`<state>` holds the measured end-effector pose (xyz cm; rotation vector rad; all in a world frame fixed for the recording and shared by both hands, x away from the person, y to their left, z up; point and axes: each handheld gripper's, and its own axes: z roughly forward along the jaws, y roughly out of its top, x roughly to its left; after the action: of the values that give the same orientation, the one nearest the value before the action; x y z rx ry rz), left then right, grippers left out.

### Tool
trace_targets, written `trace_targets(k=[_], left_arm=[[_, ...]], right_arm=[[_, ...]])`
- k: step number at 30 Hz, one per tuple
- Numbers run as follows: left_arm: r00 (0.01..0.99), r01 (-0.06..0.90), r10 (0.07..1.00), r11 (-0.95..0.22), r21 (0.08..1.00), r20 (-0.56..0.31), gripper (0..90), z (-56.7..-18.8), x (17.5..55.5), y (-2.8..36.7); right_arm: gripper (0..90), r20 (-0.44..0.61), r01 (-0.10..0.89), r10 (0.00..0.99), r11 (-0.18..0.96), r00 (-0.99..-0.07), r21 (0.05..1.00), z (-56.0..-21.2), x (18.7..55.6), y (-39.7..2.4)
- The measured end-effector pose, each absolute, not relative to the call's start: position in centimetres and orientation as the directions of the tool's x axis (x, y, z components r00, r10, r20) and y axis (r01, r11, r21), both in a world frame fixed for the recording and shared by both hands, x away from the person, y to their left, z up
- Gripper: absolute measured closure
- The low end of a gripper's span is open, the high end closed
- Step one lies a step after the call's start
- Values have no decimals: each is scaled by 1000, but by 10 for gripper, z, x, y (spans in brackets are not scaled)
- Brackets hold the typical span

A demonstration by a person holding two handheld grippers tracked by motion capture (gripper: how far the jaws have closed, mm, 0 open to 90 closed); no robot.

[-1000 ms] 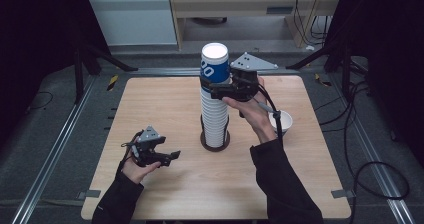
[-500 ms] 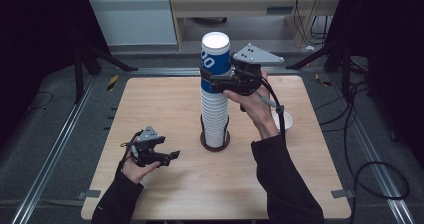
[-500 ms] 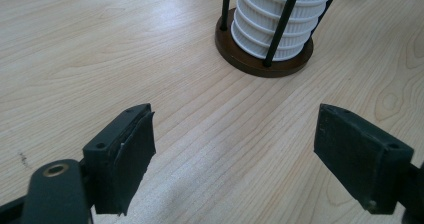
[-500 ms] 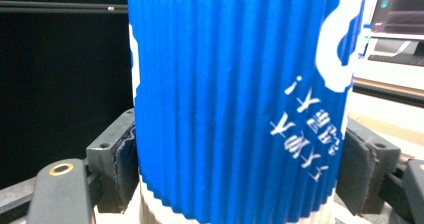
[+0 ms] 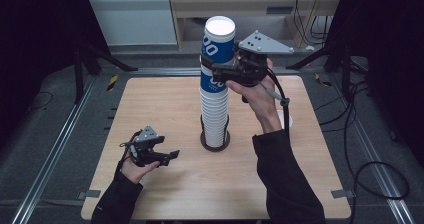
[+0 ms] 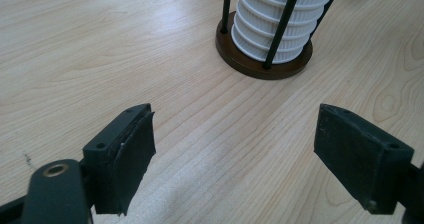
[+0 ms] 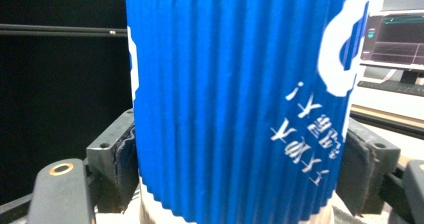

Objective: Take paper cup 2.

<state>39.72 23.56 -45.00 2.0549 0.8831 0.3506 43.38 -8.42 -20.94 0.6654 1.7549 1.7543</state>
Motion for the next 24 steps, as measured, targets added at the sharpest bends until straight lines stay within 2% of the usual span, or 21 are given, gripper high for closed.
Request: trace_targets(k=[12, 24], left_arm=[[719, 454, 692, -395, 799, -66, 170, -447, 395, 235], [699, 455, 714, -403, 794, -38, 176, -441, 391, 232]], right_arm=[[198, -92, -53, 733, 75, -674, 996, -221, 401, -136], [198, -61, 45, 739, 124, -671, 991, -282, 382, -174]])
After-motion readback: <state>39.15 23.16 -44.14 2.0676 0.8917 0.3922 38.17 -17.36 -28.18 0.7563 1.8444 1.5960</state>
